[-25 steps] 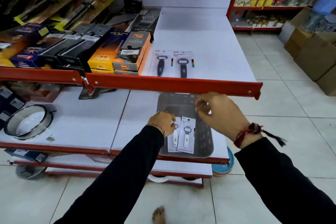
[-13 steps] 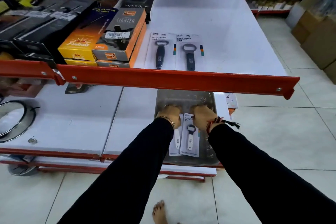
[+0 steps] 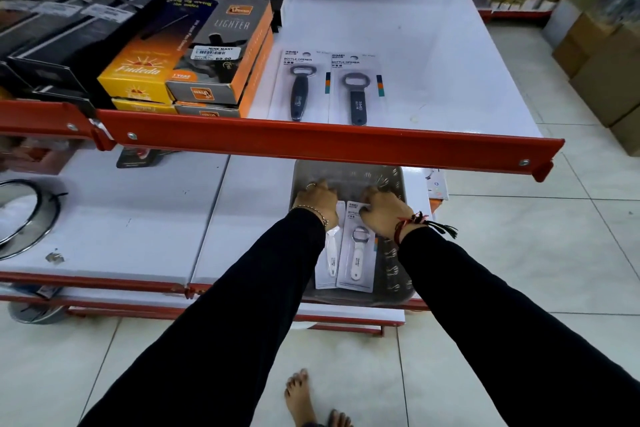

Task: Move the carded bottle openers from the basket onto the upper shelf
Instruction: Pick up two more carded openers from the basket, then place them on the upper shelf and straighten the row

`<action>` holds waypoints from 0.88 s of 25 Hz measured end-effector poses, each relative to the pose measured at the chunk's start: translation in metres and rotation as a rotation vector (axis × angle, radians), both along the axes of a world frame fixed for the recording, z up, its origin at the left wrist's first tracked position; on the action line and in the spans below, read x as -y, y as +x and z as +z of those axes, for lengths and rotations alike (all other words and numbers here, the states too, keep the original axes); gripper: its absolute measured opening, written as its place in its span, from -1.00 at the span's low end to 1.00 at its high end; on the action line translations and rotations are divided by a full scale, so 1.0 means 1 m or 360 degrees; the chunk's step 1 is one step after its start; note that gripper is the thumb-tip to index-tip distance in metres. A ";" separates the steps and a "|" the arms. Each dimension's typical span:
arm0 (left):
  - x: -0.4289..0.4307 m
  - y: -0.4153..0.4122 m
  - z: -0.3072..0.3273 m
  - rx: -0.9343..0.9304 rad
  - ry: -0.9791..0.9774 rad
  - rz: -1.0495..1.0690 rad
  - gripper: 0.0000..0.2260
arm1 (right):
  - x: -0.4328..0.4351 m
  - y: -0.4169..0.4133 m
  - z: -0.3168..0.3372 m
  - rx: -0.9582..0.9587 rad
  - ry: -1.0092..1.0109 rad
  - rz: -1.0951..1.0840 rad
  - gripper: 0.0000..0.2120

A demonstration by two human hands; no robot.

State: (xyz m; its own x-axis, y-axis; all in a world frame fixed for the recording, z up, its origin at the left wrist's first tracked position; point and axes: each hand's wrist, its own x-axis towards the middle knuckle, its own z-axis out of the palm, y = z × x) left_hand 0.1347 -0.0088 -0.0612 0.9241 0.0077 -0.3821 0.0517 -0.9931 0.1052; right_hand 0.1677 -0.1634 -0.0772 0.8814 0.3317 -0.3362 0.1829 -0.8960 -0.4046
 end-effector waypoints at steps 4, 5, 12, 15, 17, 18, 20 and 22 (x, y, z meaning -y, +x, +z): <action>-0.002 -0.017 0.024 -0.0014 -0.0221 0.0089 -0.61 | 0.010 -0.019 0.024 0.0015 0.0255 -0.0153 -0.64; -0.001 -0.025 0.030 0.0014 -0.0273 0.0119 -0.62 | 0.013 -0.028 0.031 0.0073 0.0266 -0.0138 -0.64; 0.001 -0.090 0.081 0.0545 -0.0340 0.0104 -0.67 | 0.034 -0.094 0.085 0.0561 0.0289 -0.0017 -0.66; 0.003 -0.112 0.108 0.0682 -0.0374 0.0085 -0.67 | 0.043 -0.118 0.113 0.0725 0.0271 0.0046 -0.70; 0.006 -0.126 0.128 0.0786 -0.0395 0.0059 -0.68 | 0.048 -0.134 0.133 0.0847 0.0265 0.0056 -0.71; 0.008 -0.131 0.139 0.0832 -0.0406 0.0041 -0.68 | 0.050 -0.140 0.144 0.0900 0.0273 0.0056 -0.71; 0.012 -0.140 0.163 0.0900 -0.0432 -0.0005 -0.70 | 0.056 -0.151 0.168 0.1000 0.0305 0.0063 -0.72; 0.015 -0.143 0.188 0.0987 -0.0451 -0.0048 -0.70 | 0.062 -0.156 0.195 0.1099 0.0374 0.0062 -0.76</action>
State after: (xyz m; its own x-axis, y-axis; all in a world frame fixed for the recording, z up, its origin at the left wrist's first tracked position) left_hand -0.0081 -0.0237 0.1268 0.9710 -0.0435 0.2349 -0.1292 -0.9228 0.3629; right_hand 0.0115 -0.2256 0.1180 0.8529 0.3621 0.3761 0.4959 -0.7873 -0.3664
